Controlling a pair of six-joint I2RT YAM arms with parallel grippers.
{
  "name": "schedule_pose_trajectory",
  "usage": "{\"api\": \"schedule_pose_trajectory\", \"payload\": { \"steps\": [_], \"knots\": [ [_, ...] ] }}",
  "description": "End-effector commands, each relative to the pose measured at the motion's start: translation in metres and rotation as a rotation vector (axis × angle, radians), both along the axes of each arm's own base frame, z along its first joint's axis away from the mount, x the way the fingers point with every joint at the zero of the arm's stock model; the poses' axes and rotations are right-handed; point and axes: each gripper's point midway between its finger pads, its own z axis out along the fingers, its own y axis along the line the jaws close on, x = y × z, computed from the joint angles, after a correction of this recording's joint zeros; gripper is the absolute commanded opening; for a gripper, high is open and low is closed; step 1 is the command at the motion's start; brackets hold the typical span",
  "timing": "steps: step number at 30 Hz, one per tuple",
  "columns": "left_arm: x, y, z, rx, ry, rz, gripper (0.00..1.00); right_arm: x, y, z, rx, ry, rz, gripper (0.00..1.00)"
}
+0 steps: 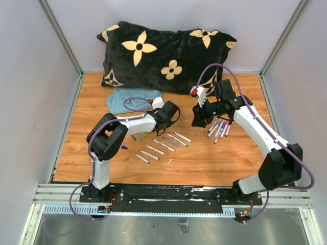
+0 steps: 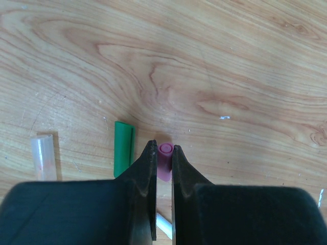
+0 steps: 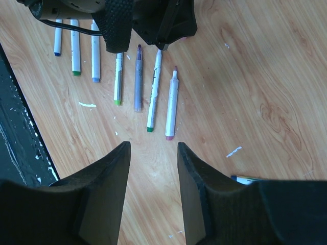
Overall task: Open the pen caps
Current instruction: Place the pen cap at the center of the board.
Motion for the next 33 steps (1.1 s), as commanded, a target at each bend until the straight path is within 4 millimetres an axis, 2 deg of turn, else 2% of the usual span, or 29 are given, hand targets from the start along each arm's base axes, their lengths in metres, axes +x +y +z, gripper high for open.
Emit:
{"api": "schedule_pose_trajectory", "payload": {
  "steps": [1,7,12,16,26,33],
  "knots": [
    [0.008,0.004,0.0,0.028,-0.02,0.025,0.1,-0.005,-0.006,0.006,0.022,0.005,-0.009,0.43],
    [0.008,0.003,0.0,0.023,-0.017,0.012,0.15,-0.005,-0.008,0.008,0.031,0.005,-0.014,0.43],
    [0.007,0.001,0.01,0.006,-0.025,0.007,0.21,-0.006,-0.009,0.008,0.033,0.006,-0.016,0.43],
    [0.004,0.003,0.024,-0.02,-0.048,0.003,0.27,-0.006,-0.009,0.009,0.037,0.005,-0.015,0.43],
    [-0.006,0.012,0.067,-0.065,-0.116,-0.021,0.33,-0.008,-0.01,0.012,0.049,0.001,-0.017,0.44],
    [-0.028,0.021,0.105,-0.122,-0.217,-0.136,0.36,-0.008,-0.016,0.018,0.066,-0.02,-0.032,0.46]
  ]
}}
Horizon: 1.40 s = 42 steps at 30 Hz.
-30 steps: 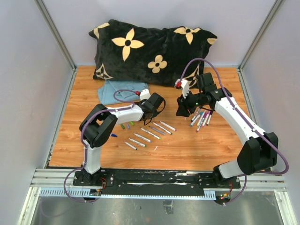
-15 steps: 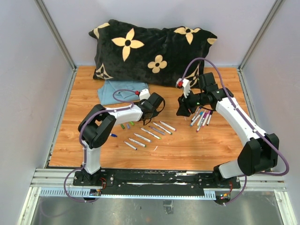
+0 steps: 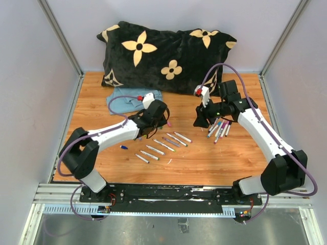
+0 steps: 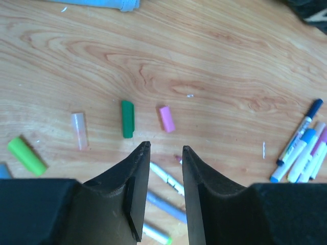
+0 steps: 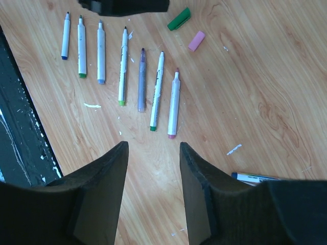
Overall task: Open the pen caps
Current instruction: Place the pen cap at the center of the board, then pick up the pen from the center of the board.
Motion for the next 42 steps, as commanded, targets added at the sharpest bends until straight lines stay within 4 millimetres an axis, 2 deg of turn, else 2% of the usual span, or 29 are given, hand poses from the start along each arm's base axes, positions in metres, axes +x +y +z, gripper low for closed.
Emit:
{"api": "schedule_pose_trajectory", "payload": {
  "steps": [1,8,21,25,30,42],
  "knots": [
    [-0.012,0.004,0.032,-0.041,-0.108,-0.104,0.36,-0.003,-0.01,0.008,0.033,-0.004,-0.025,0.46],
    [-0.053,-0.011,0.054,-0.194,-0.257,-0.369,0.43,-0.004,-0.02,0.011,0.054,-0.011,-0.048,0.47],
    [-0.106,-0.023,0.076,-0.419,-0.432,-0.604,0.68,0.004,-0.04,0.013,0.096,-0.019,-0.116,0.48],
    [-0.114,-0.018,0.081,-0.464,-0.48,-0.609,0.79,0.006,-0.044,0.013,0.1,-0.017,-0.133,0.48],
    [-0.12,-0.01,0.086,-0.52,-0.524,-0.582,0.99,0.009,-0.049,0.011,0.1,-0.011,-0.147,0.48],
    [-0.13,-0.018,0.084,-0.588,-0.52,-0.646,0.99,0.017,-0.067,0.004,0.088,0.003,-0.212,0.48]
  ]
}}
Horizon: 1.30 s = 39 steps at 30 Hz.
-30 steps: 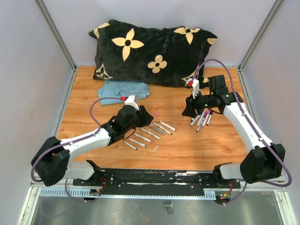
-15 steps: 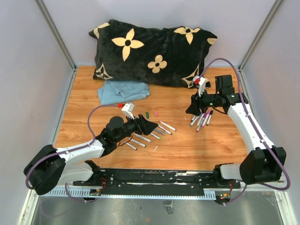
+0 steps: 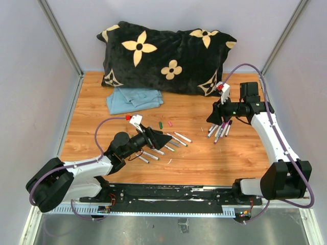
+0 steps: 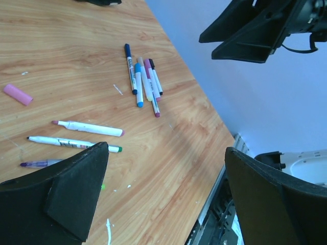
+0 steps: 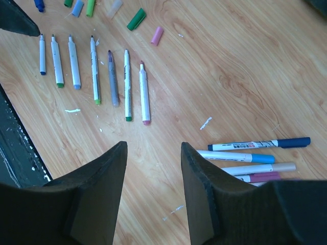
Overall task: Open the pen caps
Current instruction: Pick up the pen from the center of the board.
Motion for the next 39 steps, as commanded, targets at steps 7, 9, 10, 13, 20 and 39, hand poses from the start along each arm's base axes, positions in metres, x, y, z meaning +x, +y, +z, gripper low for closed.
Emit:
{"api": "schedule_pose_trajectory", "payload": {
  "steps": [7,9,10,13,20,39],
  "knots": [
    [-0.004,-0.003,0.013,-0.05,-0.044,-0.038,0.99,0.01,-0.034,-0.017,-0.041,0.031,-0.115,0.48],
    [-0.005,-0.001,0.013,-0.047,-0.047,-0.032,0.99,0.012,-0.043,-0.022,-0.064,0.04,-0.144,0.48],
    [-0.005,0.0,0.012,-0.045,-0.049,-0.027,0.99,0.013,-0.047,-0.026,-0.077,0.046,-0.159,0.48],
    [-0.006,0.004,0.011,-0.037,-0.055,-0.014,0.99,0.014,-0.059,-0.035,-0.108,0.069,-0.193,0.49],
    [-0.009,0.012,0.014,-0.035,-0.074,0.004,0.99,0.018,-0.075,-0.05,-0.156,0.119,-0.244,0.51],
    [-0.019,0.018,0.018,-0.079,-0.092,-0.012,0.99,0.022,-0.11,-0.095,-0.296,0.241,-0.331,0.51]
  ]
}}
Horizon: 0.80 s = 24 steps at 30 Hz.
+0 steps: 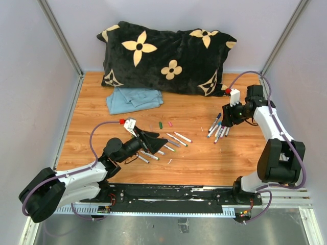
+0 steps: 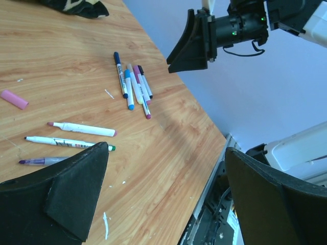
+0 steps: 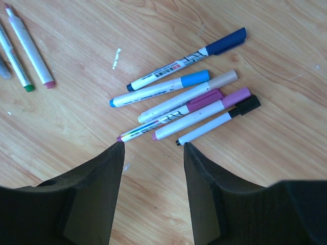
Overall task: Open the pen caps
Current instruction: Pick up the pen from the center of the board.
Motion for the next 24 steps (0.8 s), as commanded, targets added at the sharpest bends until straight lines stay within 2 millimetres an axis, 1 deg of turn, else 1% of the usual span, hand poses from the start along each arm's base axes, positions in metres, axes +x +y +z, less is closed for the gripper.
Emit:
{"api": "schedule_pose_trajectory", "payload": {
  "steps": [1,4,7,11,16,24],
  "knots": [
    [-0.001,0.003,0.008,-0.031,-0.03,-0.002,0.99,-0.003,-0.021,-0.018,-0.079,0.066,-0.056,0.51],
    [-0.001,0.005,0.007,-0.033,-0.03,0.003,0.99,0.0,-0.033,-0.026,-0.118,0.104,-0.117,0.5],
    [-0.001,0.006,0.007,-0.032,-0.031,0.007,0.99,0.004,-0.038,-0.036,-0.099,0.135,-0.188,0.49],
    [-0.001,0.007,0.006,-0.029,-0.034,0.008,0.99,0.007,-0.043,-0.053,-0.095,0.184,-0.253,0.42],
    [-0.001,0.009,0.004,-0.025,-0.038,0.014,0.99,0.011,-0.047,-0.064,-0.099,0.208,-0.301,0.38],
    [-0.001,0.012,0.005,-0.024,-0.049,0.02,0.99,0.014,-0.051,-0.081,-0.09,0.263,-0.34,0.36]
  ]
}}
